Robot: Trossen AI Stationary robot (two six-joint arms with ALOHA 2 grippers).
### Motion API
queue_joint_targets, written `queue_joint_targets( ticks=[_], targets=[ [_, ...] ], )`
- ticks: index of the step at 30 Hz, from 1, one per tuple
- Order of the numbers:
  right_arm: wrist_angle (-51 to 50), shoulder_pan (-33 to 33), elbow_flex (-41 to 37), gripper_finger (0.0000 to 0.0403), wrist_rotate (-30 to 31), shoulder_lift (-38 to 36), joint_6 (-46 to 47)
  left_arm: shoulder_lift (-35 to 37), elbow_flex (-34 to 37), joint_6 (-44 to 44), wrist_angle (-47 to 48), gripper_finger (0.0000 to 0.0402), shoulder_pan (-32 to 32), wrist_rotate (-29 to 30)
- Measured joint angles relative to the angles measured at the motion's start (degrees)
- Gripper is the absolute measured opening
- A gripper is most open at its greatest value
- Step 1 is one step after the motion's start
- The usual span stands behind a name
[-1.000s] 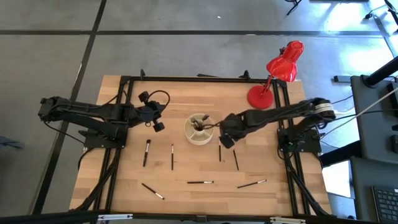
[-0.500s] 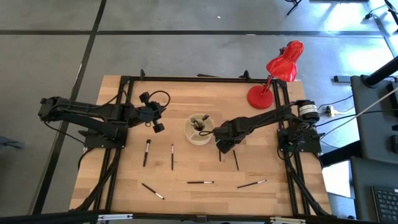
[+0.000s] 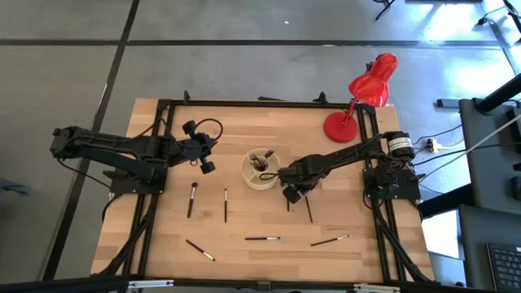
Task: Put items in baskets/containers
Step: Put the liner brush into the white organizer
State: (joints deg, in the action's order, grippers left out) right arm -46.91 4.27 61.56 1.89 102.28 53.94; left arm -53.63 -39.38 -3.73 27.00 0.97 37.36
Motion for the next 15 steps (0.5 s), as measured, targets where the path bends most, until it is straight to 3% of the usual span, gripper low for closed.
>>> queue_joint_targets(
  ticks=[2, 8, 15],
  targets=[
    [-0.5, 0.0, 0.0, 0.0009, 0.1, -0.5, 1.0, 0.0, 0.0, 0.0, 0.0, 0.0022, 0.0, 0.0],
    [-5.7, 0.5, 4.2, 0.0003, -1.2, -5.3, 0.6, 0.0, 0.0, 0.0, 0.1, 0.0022, 0.0, -1.1],
    [-6.6, 1.3, 9.5, 0.0002, 9.8, -15.0, 0.8, 0.0, 0.0, 0.0, 0.2, 0.0021, 0.0, -1.1]
  ],
)
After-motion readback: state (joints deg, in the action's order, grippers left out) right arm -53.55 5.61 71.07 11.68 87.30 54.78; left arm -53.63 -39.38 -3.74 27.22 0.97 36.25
